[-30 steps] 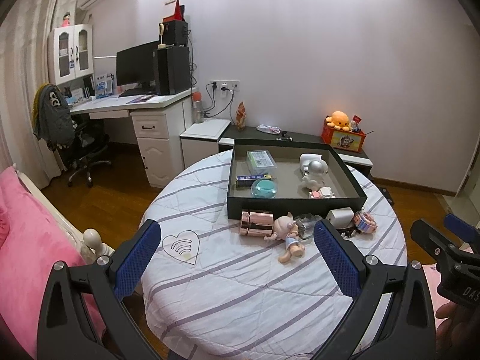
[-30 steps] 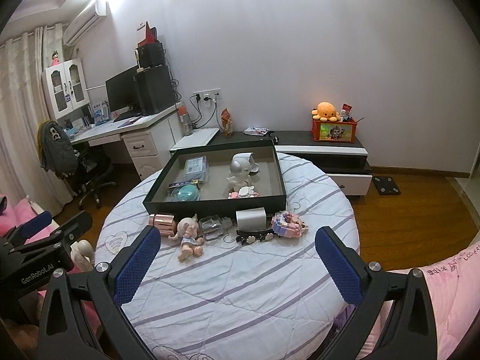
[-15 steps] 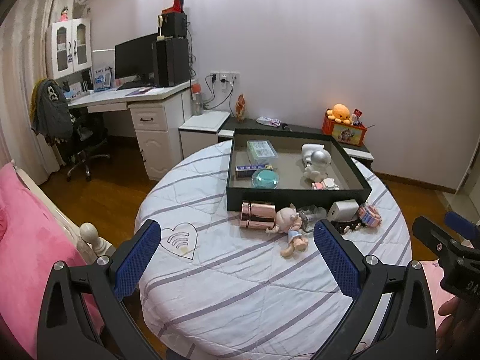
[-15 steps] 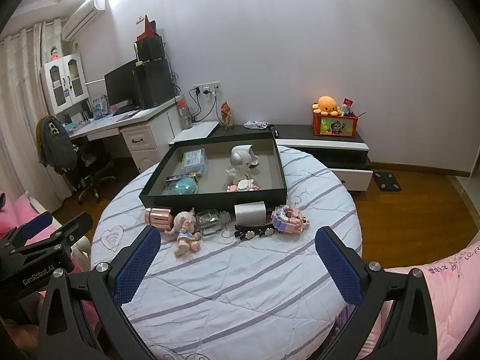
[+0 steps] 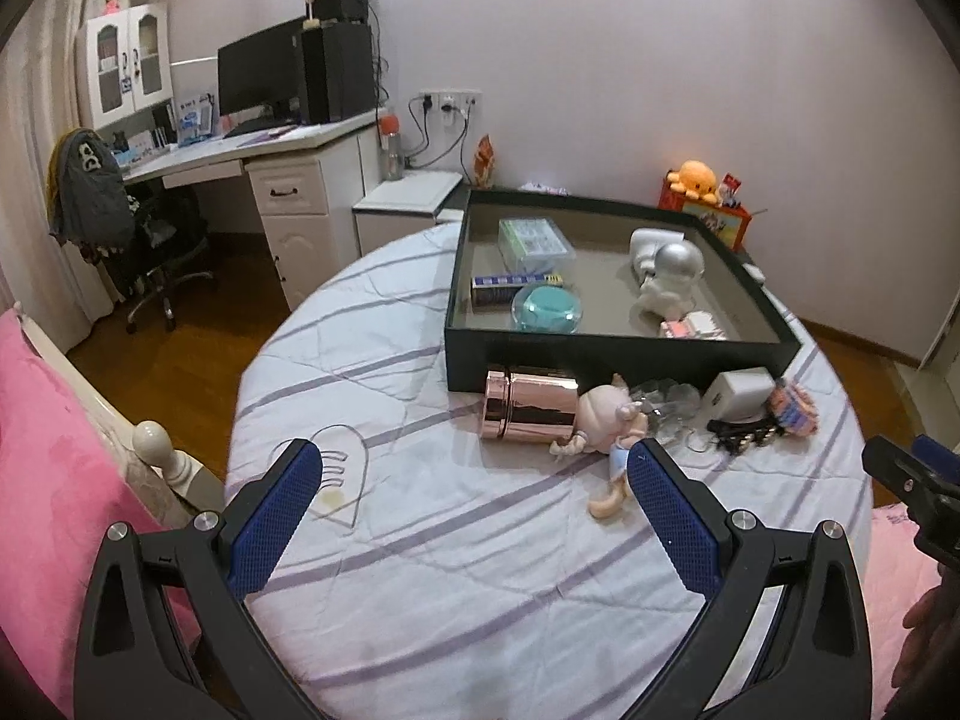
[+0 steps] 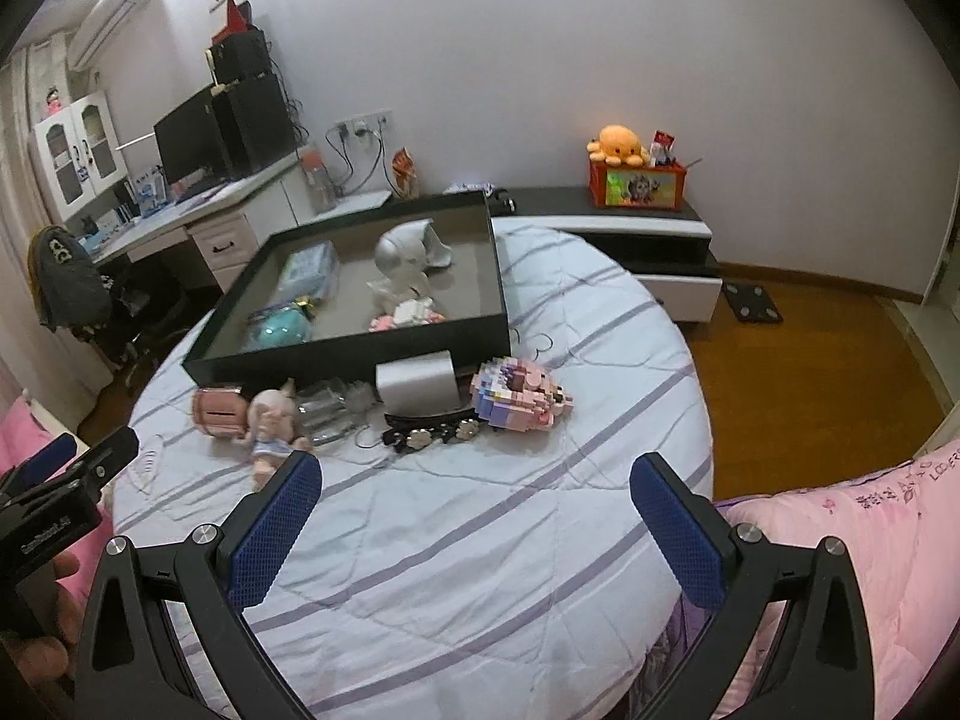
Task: Organize rigid objects
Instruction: 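Grasp the rose-gold canister with the left tool while the right tool grasps the pink block figure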
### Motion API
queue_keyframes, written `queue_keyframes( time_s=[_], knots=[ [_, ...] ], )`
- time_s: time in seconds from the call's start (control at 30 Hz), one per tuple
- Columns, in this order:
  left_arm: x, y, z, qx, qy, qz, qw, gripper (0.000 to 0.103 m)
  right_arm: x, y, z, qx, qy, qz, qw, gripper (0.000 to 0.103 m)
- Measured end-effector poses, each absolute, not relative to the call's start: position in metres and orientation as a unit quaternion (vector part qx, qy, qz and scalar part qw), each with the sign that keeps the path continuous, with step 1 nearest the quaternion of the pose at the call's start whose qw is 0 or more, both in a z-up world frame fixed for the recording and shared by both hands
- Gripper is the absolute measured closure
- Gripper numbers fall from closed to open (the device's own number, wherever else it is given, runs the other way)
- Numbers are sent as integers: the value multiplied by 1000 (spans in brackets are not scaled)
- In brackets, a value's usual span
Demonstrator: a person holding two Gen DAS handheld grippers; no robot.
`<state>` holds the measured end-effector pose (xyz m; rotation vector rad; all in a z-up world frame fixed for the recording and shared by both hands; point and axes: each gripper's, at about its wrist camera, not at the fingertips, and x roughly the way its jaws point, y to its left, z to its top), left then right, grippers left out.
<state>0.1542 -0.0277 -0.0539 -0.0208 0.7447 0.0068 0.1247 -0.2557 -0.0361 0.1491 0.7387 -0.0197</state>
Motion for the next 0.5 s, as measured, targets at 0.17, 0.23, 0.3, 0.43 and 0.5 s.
queue_keyframes(
  time_s=[0.17, 0.23, 0.3, 0.43, 0.5],
  knots=[
    [183, -35, -75, 2, 380, 1, 925, 0, 148, -261, -54, 73, 382, -17, 921, 0],
    [194, -37, -83, 5, 387, 2, 922, 0, 159, -264, -62, 73, 391, -20, 917, 0],
    [205, -39, -92, 10, 396, 4, 918, 0, 171, -267, -71, 74, 401, -24, 913, 0],
    [222, -43, -104, 17, 407, 4, 913, 1, 188, -276, -81, 81, 411, -31, 908, 0],
    [228, -42, -108, 13, 404, 4, 915, 1, 197, -280, -85, 84, 414, -33, 906, 0]
  ],
)
